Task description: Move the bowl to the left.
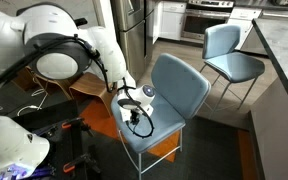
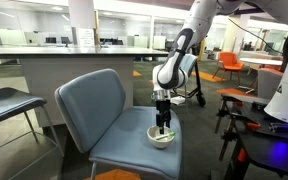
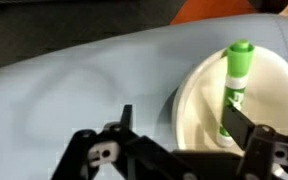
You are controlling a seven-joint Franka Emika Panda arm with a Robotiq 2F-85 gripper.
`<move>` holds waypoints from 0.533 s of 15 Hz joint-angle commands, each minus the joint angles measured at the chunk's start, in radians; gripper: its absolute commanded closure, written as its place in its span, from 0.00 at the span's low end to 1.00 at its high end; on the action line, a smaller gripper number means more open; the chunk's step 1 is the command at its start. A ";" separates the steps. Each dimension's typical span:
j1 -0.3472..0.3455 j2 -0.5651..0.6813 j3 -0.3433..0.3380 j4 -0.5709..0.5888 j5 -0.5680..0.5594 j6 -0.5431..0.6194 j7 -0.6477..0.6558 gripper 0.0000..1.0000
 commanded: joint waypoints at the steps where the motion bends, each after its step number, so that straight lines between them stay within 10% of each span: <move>1: -0.024 0.034 0.022 0.037 -0.001 0.011 -0.012 0.06; 3: -0.022 0.044 0.018 0.056 -0.004 0.007 -0.008 0.08; 8: -0.019 0.047 0.004 0.078 -0.014 0.002 -0.001 0.50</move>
